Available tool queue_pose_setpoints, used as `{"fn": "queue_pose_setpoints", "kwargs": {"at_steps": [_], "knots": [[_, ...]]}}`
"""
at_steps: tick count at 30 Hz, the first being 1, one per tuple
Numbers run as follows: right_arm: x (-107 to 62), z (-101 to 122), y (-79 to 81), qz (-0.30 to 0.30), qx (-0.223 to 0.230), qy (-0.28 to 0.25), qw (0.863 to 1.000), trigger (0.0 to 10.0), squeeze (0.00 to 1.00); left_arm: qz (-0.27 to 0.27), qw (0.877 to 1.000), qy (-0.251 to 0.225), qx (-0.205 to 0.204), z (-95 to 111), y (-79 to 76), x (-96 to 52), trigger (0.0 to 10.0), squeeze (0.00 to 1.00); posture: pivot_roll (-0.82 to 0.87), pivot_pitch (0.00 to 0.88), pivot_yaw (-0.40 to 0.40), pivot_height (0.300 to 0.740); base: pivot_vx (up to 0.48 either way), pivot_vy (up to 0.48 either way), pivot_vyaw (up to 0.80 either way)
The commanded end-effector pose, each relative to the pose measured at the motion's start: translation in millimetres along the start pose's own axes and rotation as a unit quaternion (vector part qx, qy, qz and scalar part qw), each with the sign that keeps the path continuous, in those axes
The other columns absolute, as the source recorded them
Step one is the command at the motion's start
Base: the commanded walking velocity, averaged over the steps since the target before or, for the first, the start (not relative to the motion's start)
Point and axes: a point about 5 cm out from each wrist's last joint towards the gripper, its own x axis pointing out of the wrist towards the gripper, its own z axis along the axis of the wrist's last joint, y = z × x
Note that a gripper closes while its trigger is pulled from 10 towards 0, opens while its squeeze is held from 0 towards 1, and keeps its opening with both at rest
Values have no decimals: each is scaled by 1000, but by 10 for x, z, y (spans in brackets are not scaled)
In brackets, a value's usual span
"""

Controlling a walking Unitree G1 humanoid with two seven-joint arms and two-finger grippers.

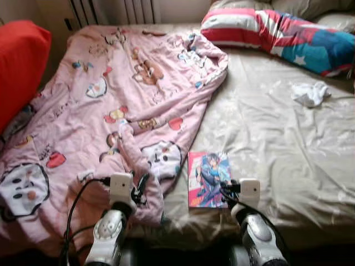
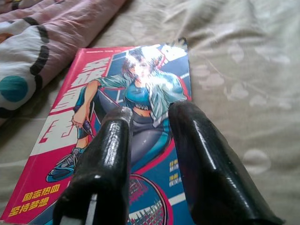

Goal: Clean up the room

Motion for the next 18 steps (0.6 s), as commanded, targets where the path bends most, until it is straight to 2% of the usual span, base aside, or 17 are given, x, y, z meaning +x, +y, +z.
{"fn": "queue_pose_setpoints", "kwargs": {"at_steps": [1, 8, 18], "knots": [[0, 11, 12, -2, 17, -8, 1000, 10000, 1000, 4, 1000, 11, 2, -39, 34, -54, 10000, 0, -25, 302, 19, 566, 0, 0, 0], [20, 66, -41, -21, 49, -21, 998, 10000, 1000, 3, 1000, 17, 4, -34, 32, -74, 10000, 0, -24, 310, 30, 566, 0, 0, 0], [-34, -35, -130, -41, 109, -4, 993, 10000, 1000, 0, 1000, 25, 7, -22, 30, -72, 10000, 0, -19, 320, 40, 566, 0, 0, 0]]}}
